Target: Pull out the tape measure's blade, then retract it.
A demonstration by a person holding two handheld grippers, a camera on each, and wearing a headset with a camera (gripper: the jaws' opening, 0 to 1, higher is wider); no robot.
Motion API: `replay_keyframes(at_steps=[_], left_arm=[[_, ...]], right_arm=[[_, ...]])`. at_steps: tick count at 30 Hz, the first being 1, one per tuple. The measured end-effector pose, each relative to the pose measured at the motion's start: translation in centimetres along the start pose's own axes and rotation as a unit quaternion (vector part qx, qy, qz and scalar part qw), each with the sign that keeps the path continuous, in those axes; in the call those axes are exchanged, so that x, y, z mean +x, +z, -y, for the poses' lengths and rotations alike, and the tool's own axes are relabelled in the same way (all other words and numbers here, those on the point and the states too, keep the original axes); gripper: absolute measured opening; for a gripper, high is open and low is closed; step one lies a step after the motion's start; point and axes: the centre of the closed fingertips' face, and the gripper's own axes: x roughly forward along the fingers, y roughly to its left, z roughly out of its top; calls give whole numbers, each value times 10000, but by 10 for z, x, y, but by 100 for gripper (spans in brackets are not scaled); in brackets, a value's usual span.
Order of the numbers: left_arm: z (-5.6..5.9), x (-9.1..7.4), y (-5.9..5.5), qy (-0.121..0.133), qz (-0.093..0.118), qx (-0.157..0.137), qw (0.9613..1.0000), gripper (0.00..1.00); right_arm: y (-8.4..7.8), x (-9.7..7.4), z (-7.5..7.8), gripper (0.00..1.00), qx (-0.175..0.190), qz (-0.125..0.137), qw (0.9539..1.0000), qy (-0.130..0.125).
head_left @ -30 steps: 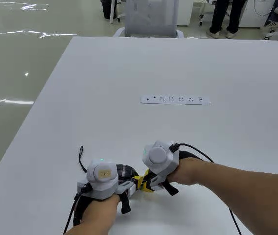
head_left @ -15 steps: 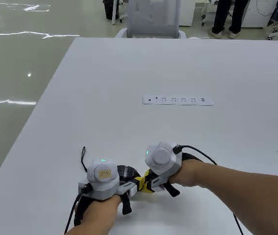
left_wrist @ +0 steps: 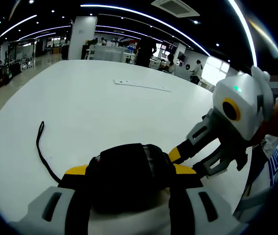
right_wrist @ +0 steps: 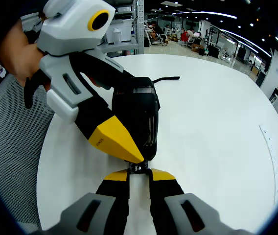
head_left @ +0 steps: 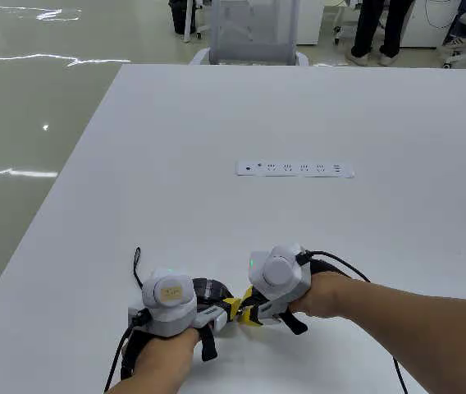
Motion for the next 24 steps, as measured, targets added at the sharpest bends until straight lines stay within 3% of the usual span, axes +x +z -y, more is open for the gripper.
replay_keyframes(at_steps=[24], left_arm=[[0,0,1,0,24,-61,10000,61]], right_arm=[[6,6,1,14,140,97,9998,-89]])
